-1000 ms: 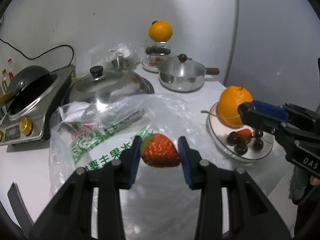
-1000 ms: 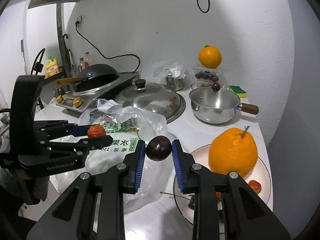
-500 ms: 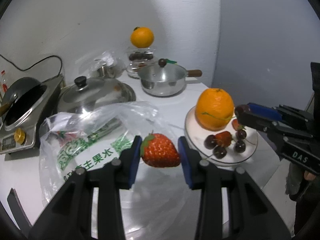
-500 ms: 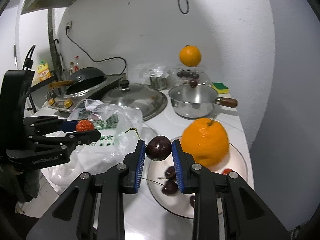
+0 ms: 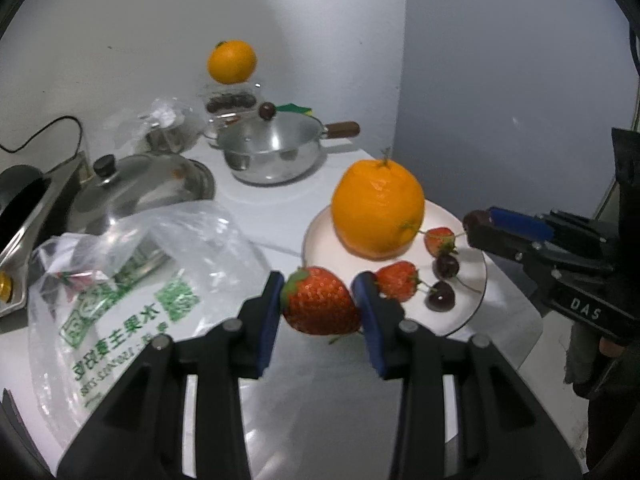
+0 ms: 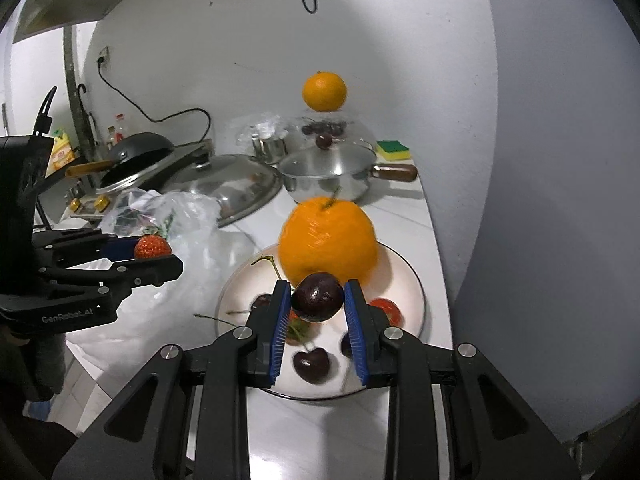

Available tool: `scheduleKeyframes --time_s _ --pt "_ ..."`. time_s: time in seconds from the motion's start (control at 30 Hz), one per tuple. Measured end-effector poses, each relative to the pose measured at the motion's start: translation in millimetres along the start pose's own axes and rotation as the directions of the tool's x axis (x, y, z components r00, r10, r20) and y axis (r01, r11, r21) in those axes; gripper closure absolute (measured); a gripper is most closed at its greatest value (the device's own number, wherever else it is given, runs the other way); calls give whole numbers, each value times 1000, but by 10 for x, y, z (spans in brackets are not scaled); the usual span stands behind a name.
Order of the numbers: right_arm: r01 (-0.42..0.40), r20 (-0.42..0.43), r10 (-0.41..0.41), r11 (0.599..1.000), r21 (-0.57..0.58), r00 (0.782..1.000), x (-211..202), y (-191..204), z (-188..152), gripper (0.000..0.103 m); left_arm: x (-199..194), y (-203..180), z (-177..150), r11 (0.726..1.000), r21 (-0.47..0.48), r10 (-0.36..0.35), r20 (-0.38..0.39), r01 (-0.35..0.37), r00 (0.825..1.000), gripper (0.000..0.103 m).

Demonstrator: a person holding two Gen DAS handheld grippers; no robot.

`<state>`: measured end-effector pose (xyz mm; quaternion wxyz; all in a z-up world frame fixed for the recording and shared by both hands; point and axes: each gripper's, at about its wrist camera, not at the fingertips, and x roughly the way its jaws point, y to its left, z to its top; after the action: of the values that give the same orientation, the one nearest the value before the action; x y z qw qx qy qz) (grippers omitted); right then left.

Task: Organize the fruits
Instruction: 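Lower the strawberry and cherry onto the plate and open both grippers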

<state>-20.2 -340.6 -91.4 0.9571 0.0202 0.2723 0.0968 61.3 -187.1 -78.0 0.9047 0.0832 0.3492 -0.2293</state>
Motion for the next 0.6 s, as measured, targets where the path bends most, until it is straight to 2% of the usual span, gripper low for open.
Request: scheduleKeyframes --time_s 0.27,0.6 --pt "-26 -32 26 999 21 999 156 -148 -116 73 291 -117 23 1000 20 -14 -41 15 999 65" --pt "-47 -63 48 999 10 997 388 -186 -106 73 578 -130 48 999 15 -28 -84 29 996 65"
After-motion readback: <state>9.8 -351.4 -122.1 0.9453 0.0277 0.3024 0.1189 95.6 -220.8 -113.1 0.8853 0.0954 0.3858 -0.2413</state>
